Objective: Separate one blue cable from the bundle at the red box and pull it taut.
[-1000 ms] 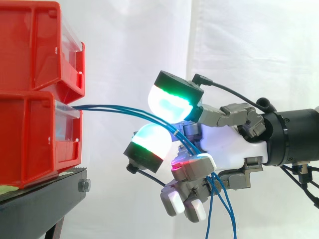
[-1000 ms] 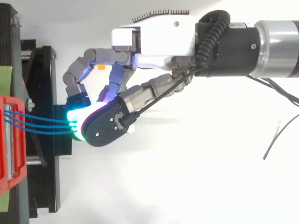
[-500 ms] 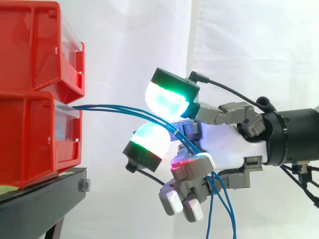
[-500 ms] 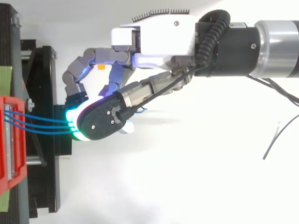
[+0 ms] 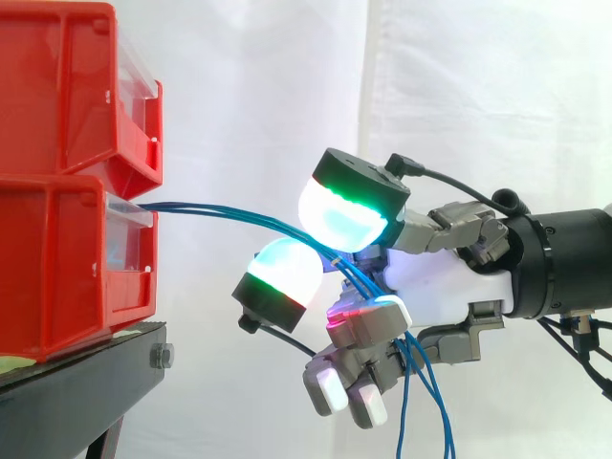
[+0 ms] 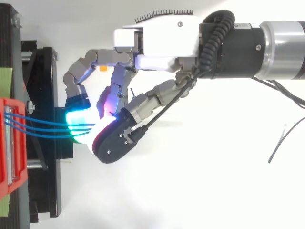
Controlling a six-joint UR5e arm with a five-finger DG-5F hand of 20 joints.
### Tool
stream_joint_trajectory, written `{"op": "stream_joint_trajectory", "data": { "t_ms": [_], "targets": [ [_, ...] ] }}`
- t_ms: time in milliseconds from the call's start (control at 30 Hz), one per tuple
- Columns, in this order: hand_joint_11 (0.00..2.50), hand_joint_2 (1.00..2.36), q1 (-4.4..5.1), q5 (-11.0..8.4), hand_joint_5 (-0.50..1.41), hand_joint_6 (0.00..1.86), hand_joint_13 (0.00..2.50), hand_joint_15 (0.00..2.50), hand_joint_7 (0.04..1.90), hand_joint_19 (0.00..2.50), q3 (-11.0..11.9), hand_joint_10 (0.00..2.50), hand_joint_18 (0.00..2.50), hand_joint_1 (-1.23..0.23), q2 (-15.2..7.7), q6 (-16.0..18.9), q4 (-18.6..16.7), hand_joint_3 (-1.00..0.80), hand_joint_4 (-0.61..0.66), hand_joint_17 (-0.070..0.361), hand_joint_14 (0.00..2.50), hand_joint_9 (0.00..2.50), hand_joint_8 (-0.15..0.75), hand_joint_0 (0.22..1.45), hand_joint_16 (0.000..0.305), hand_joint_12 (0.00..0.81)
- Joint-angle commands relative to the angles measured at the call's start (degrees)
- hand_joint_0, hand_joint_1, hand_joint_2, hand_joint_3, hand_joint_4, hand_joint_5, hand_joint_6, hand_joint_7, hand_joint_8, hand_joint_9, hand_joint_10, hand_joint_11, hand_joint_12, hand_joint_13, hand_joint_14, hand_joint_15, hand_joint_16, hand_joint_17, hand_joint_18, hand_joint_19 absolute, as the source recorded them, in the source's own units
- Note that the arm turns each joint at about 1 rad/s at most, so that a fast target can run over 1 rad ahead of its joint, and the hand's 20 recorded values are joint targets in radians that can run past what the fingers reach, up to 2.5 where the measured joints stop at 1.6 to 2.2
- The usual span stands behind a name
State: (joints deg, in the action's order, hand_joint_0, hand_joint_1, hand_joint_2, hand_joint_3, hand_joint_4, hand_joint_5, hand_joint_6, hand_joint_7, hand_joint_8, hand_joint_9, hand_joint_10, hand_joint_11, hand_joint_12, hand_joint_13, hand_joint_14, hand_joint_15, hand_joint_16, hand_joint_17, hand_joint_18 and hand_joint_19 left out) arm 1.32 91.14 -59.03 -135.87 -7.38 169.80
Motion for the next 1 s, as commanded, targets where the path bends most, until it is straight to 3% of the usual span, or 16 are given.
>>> {"op": "stream_joint_trajectory", "data": {
  "t_ms": [0, 167, 300, 533, 600, 767, 967],
  "targets": [
    [1.24, 1.0, 0.0, 0.0, -0.16, 0.79, 0.88, 0.71, 1.13, 0.82, -0.03, 0.03, 0.8, -0.76, 0.0, 0.0, -0.08, -0.5, 0.02, 0.111, 0.03, 1.19, 0.278, 0.64, 0.049, 0.381],
    [1.24, 1.01, 0.0, 0.0, -0.17, 0.83, 0.88, 0.71, 1.16, 0.83, 0.06, 0.03, 0.8, -0.75, 0.0, 0.0, -0.08, -0.42, 0.01, 0.111, 0.03, 1.2, 0.278, 0.63, 0.049, 0.38],
    [1.23, 1.0, -0.09, 0.0, -0.16, 0.83, 0.88, 0.73, 1.09, 0.85, 0.06, 0.03, 0.8, -0.59, 0.08, 0.0, -0.08, -0.45, 0.03, 0.112, 0.03, 1.21, 0.286, 0.6, 0.05, 0.385],
    [1.22, 1.0, 0.09, -0.18, -0.15, 0.8, 0.89, 0.71, 1.1, 0.84, 0.14, 0.03, 0.82, -0.45, 0.0, 0.0, 0.01, -0.5, 0.04, 0.118, 0.03, 1.24, 0.296, 0.54, 0.052, 0.397],
    [1.22, 1.0, 0.0, -0.18, -0.15, 0.8, 0.89, 0.71, 1.09, 0.84, 0.23, 0.03, 0.83, -0.46, 0.0, 0.0, -0.08, -0.5, 0.05, 0.122, 0.02, 1.24, 0.308, 0.52, 0.054, 0.408],
    [1.23, 1.0, 0.09, -0.18, -0.14, 0.8, 0.9, 0.71, 1.09, 0.81, 0.23, 0.03, 0.85, -0.66, 0.0, 0.0, -0.08, -0.5, 0.06, 0.128, 0.03, 1.24, 0.317, 0.48, 0.057, 0.42],
    [1.24, 1.0, 0.09, 0.0, -0.15, 0.8, 0.87, 0.73, 1.17, 0.84, 0.23, 0.03, 0.79, -0.76, 0.0, 0.0, 0.09, -0.5, 0.04, 0.113, 0.03, 1.21, 0.282, 0.6, 0.05, 0.383]
  ]
}}
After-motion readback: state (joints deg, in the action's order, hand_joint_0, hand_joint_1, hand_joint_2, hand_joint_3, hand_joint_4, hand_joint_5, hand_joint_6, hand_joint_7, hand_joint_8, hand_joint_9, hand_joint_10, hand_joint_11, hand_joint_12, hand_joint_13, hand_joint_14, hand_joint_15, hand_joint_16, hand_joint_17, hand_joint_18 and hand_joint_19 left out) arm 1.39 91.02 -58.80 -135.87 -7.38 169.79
